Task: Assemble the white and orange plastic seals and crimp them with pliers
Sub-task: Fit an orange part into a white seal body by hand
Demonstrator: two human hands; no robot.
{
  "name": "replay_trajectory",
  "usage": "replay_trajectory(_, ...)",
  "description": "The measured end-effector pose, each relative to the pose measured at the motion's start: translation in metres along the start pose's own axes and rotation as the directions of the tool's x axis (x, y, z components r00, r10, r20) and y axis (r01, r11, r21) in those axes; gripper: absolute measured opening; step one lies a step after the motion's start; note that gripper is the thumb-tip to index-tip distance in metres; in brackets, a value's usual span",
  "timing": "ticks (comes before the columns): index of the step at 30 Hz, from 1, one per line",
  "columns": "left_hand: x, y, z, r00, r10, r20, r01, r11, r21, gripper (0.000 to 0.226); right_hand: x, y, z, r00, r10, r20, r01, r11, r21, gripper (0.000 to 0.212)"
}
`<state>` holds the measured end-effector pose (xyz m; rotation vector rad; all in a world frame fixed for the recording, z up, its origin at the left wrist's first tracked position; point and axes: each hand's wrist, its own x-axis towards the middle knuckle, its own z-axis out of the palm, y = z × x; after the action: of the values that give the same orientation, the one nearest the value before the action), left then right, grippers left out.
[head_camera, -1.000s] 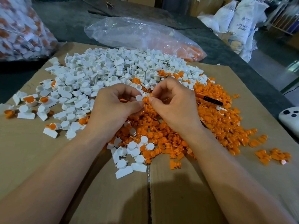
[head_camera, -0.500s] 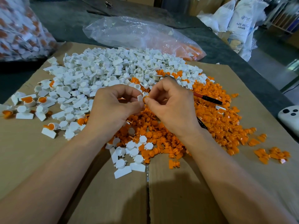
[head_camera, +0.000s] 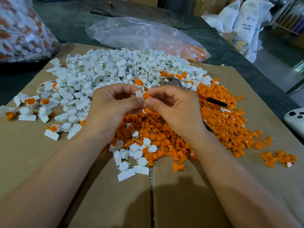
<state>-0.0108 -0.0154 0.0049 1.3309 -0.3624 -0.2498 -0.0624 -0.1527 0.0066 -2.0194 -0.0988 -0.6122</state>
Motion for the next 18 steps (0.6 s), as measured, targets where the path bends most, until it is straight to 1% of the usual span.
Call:
replay_trajectory(2, 0.0001, 0.0007, -0.0004, 1.000, -0.010, -0.006, 0.010, 1.000, -0.011, 0.021, -0.0005, 0.0003, 0.0001, 1.000, -0.007, -0.009, 0.006, 0.999, -0.050, 0.013)
replay_trajectory(6, -0.0011, 0.0013, 0.0005, 1.000, -0.014, 0.006, 0.014, 1.000, 0.016, 0.019, -0.0005, -0.0007, -0.0024, 1.000, -0.010, -0.022, 0.006, 0.988, -0.155, 0.002)
replay_trajectory(9, -0.0022, 0.0001, 0.0018, 1.000, 0.028, -0.006, -0.027, 0.995, 0.100, 0.019, 0.0003, -0.0002, -0.0025, 0.999, 0.010, 0.035, 0.001, 0.954, -0.299, 0.015)
replay_trajectory(11, -0.0037, -0.0010, 0.0030, 0.998, 0.069, -0.010, -0.066, 0.981, 0.184, 0.018, 0.0005, -0.0001, -0.0019, 0.997, 0.028, 0.078, 0.001, 0.936, -0.351, 0.020)
replay_trajectory(14, -0.0056, -0.0015, 0.0040, 0.994, 0.107, -0.011, -0.100, 0.961, 0.258, 0.019, 0.0007, -0.0002, -0.0020, 0.994, 0.061, 0.095, -0.025, 0.938, -0.345, 0.023)
replay_trajectory(18, -0.0072, -0.0012, 0.0049, 0.989, 0.149, 0.000, -0.140, 0.928, 0.344, 0.022, 0.0012, -0.0014, -0.0020, 0.985, 0.149, 0.081, -0.127, 0.964, -0.233, 0.026)
